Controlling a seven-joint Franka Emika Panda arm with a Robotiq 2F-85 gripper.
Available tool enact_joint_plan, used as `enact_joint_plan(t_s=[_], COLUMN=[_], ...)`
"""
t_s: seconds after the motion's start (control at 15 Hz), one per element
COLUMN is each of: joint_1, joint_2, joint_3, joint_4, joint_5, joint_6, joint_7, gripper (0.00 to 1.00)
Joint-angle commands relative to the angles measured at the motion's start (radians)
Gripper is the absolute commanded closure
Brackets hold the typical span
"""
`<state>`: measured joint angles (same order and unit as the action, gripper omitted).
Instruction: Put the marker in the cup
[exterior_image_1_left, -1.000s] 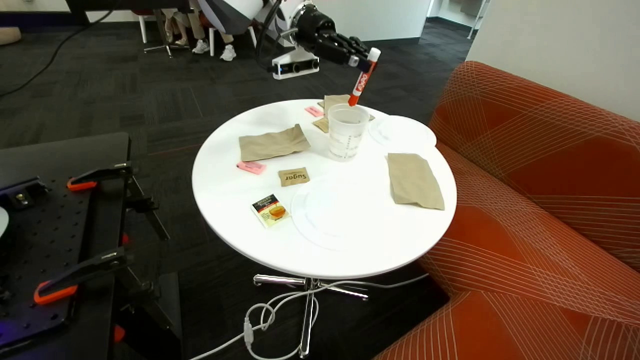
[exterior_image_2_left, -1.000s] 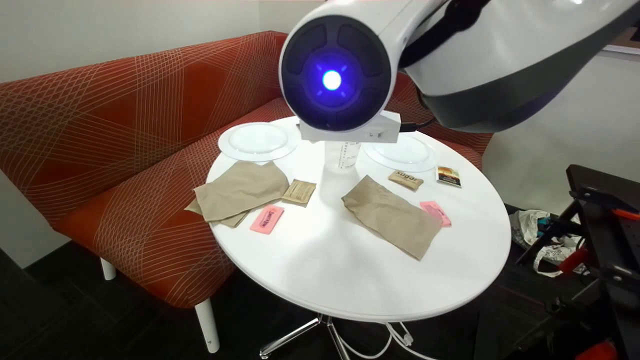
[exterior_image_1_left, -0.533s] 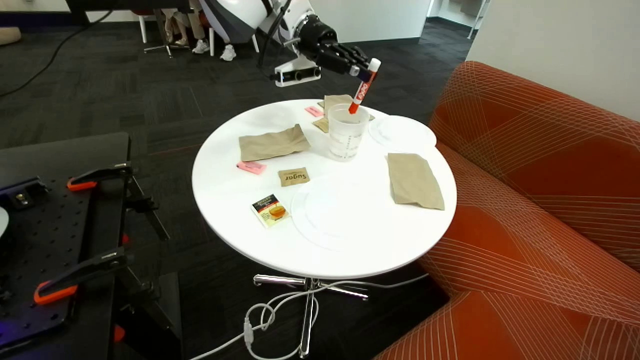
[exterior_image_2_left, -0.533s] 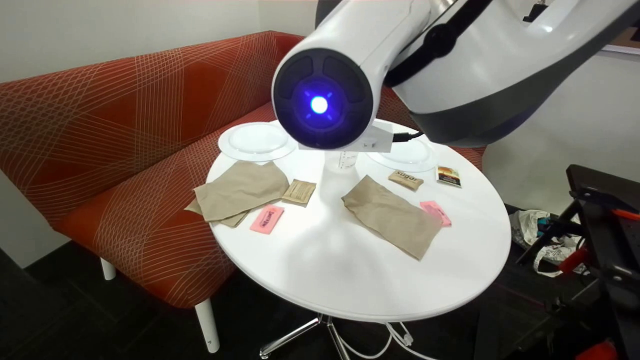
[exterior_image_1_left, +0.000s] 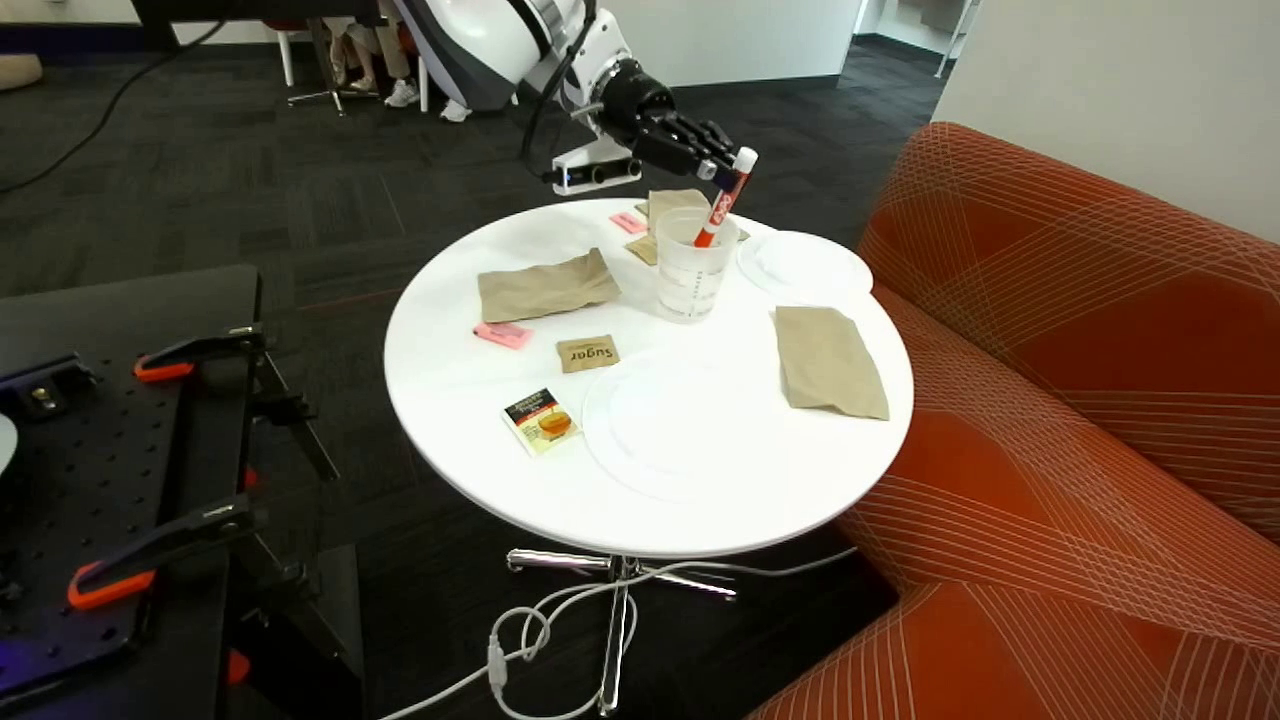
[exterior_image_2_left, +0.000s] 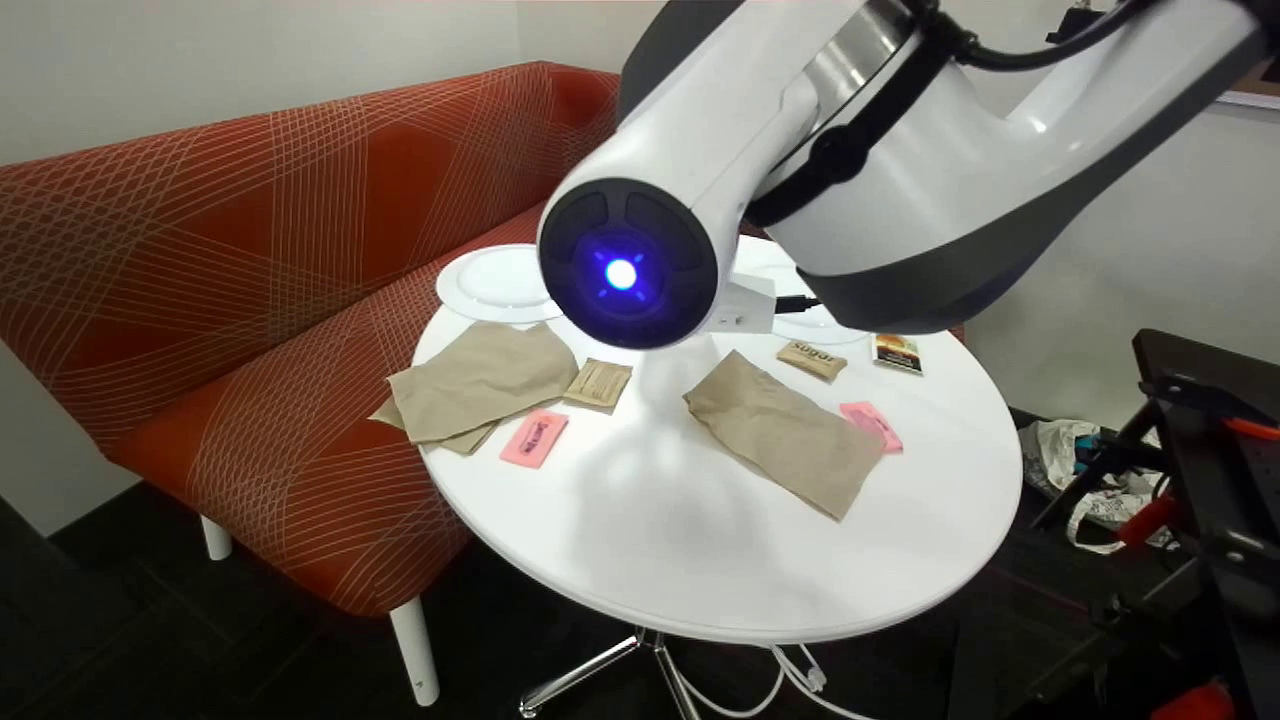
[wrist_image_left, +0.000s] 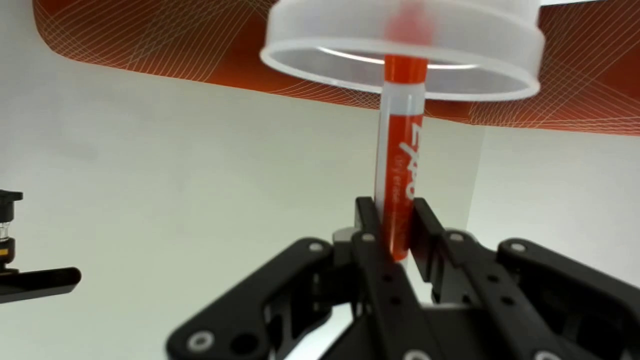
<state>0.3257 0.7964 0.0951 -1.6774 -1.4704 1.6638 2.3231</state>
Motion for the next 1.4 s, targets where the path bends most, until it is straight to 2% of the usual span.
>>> enact_joint_plan(t_s=[0.0,0.27,0.33,0.4,0.53,0.87,1.33], joint_1=[-0.015,-0.013,-0.010,-0.009,-0.007,-0.003,0.016], joint_2=[0.047,0.079,0.084,0.087,0.089,0.071,-0.028], joint_3=[0.018,0.017,0.016,0.015,0.014,0.014,0.022], joint_4=[0.056,0.084,0.091,0.095,0.102,0.092,0.011], joint_5=[0.009,0.011,0.015,0.016,0.017,0.018,0.017], joint_6=[-0.020,-0.021,-0.029,-0.031,-0.034,-0.038,-0.109], joint_7=[-0.024,-0.026,-0.026,-0.025,-0.022,-0.005,0.037], gripper=[0.95,0.95,0.55,0.53,0.40,0.01,0.00])
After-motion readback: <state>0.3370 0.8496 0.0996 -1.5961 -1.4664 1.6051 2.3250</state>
